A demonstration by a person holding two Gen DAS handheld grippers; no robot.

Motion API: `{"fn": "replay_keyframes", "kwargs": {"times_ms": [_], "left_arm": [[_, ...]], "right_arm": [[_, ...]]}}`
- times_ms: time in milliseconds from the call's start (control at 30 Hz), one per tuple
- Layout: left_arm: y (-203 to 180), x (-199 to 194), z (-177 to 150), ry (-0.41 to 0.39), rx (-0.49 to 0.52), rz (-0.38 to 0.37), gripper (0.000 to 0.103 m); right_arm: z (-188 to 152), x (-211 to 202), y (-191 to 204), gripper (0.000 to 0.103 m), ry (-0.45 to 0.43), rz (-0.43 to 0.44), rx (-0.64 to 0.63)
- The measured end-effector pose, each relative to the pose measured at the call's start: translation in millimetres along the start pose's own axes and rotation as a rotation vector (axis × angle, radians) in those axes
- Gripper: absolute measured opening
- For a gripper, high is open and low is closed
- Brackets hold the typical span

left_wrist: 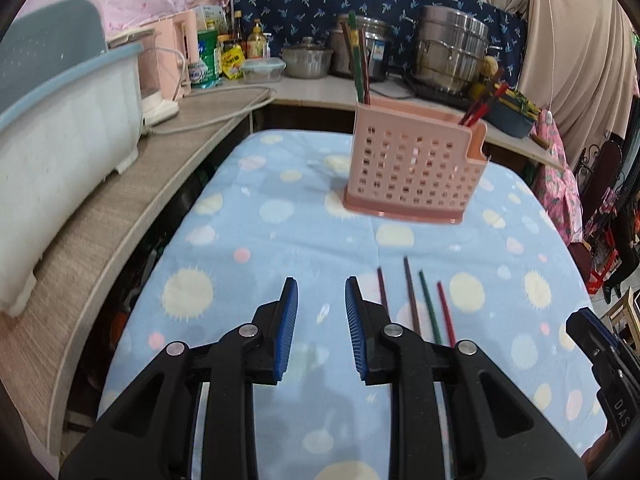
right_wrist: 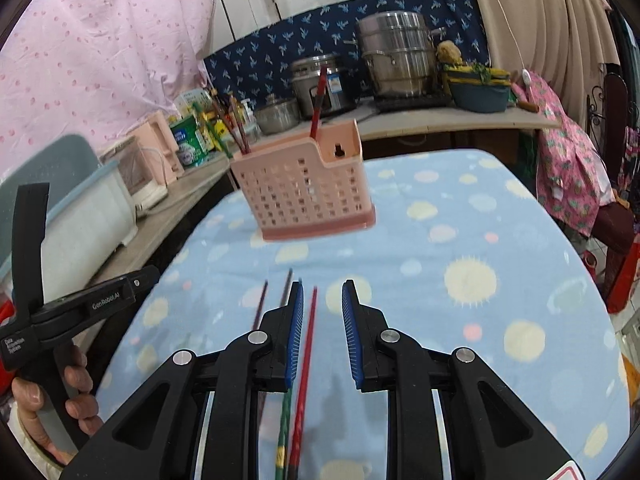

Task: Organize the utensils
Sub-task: 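Withdraw both open tools back over the remaining chopsticks, then lower the right tool onto the red chopstick and close it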

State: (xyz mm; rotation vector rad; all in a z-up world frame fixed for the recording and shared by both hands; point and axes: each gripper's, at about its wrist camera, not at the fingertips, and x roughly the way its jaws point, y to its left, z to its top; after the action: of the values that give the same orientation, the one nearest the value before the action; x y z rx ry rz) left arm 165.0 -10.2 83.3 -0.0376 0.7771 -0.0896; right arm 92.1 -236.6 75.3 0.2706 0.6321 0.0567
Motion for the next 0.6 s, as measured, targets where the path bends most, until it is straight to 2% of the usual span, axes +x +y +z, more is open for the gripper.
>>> {"fn": "replay_keyframes", "kwargs": {"times_ms": [367, 600], "left_arm": [[2, 5, -56, 0.086, 0.017, 0.004, 0.024], [-3, 8, -80, 0.132, 0.029, -0.006, 0.024]], "right_arm": [[-75, 2, 17, 0.020, 0.125, -0.013, -0.069], [-100, 4, 20, 0.021, 0.178, 0.000, -0.063]]}}
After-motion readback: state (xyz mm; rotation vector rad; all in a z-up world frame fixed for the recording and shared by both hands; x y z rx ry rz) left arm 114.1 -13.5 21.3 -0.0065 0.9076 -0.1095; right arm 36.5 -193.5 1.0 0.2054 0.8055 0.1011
